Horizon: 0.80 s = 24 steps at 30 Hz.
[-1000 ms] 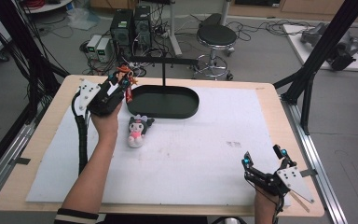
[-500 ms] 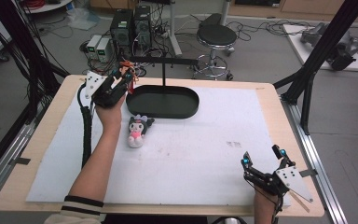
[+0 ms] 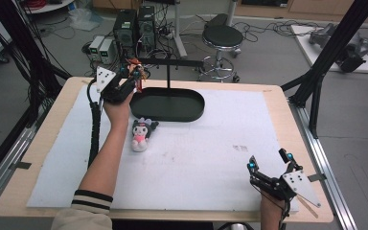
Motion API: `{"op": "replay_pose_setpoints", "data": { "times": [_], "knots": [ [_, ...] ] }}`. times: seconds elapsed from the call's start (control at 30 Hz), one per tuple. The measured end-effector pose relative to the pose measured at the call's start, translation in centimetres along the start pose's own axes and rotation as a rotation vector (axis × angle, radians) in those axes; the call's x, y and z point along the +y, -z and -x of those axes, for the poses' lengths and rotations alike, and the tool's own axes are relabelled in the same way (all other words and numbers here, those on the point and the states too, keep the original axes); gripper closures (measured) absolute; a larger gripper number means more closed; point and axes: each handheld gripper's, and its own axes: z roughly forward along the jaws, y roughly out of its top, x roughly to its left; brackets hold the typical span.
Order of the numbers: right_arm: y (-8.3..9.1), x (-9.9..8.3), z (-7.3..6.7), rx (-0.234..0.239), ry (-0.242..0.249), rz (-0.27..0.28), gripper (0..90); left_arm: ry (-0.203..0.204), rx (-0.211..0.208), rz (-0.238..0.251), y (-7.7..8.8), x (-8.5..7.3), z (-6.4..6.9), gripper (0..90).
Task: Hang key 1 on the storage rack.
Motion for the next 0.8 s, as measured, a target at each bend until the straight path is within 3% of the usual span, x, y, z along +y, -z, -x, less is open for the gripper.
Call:
{"op": "replay_pose_setpoints", "data": {
  "times": [0.27, 0.4, 0.53, 0.8],
  "knots": [
    [-0.2, -0.1, -0.1, 0.003, 0.002, -0.006, 1.6, 0.006, 0.009, -0.013, -0.7, -0.3, -0.5, 66.9],
    [-0.3, -0.2, -0.1, 0.001, 0.001, -0.011, 1.6, -0.002, 0.019, 0.003, -1.2, -0.2, -0.6, 66.8],
    [-0.3, -0.3, 0.0, 0.004, 0.005, -0.011, 1.6, 0.007, 0.028, -0.022, -1.5, -0.8, -1.0, 66.8],
    [-0.5, -0.5, -0.1, 0.005, 0.008, -0.019, 1.6, 0.014, 0.042, -0.01, -1.8, -1.3, -1.4, 66.9]
  ]
}}
